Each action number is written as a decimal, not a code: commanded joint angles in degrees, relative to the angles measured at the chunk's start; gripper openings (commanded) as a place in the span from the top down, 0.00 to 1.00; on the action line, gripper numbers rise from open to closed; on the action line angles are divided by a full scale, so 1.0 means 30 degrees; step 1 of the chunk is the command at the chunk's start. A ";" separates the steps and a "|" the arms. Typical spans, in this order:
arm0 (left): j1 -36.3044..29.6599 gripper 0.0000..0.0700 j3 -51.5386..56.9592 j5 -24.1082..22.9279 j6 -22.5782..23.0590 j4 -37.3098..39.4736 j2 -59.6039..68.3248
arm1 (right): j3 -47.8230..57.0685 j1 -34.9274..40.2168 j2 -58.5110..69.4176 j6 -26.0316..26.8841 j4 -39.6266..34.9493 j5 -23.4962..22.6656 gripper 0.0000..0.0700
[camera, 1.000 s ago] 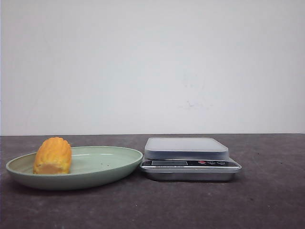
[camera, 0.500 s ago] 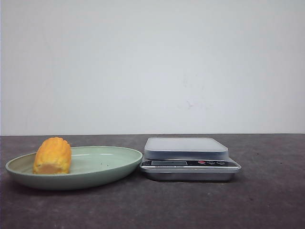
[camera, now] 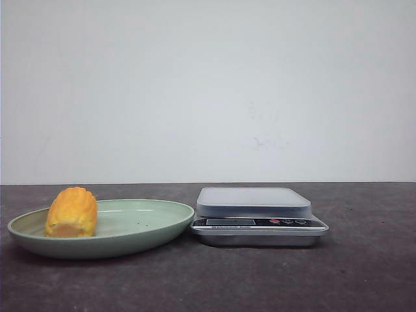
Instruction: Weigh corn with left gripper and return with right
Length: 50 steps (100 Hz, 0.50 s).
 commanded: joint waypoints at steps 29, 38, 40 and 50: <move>0.0036 0.21 -0.0357 0.0015 0.1137 -0.0109 -0.0036 | -0.0029 0.0066 0.0000 -0.0131 0.0168 -0.0015 0.98; 0.0036 0.21 -0.0357 0.0015 0.1049 -0.0109 -0.0036 | -0.0029 0.0066 0.0000 -0.0131 0.0168 -0.0015 0.98; 0.0036 0.21 -0.0357 0.0022 0.0962 -0.0109 -0.0036 | -0.0029 0.0066 0.0000 -0.0131 0.0168 -0.0015 0.98; 0.0044 0.21 -0.0357 0.0015 -0.0459 -0.0066 -0.0036 | -0.0029 0.0066 0.0000 -0.0131 0.0168 -0.0015 0.98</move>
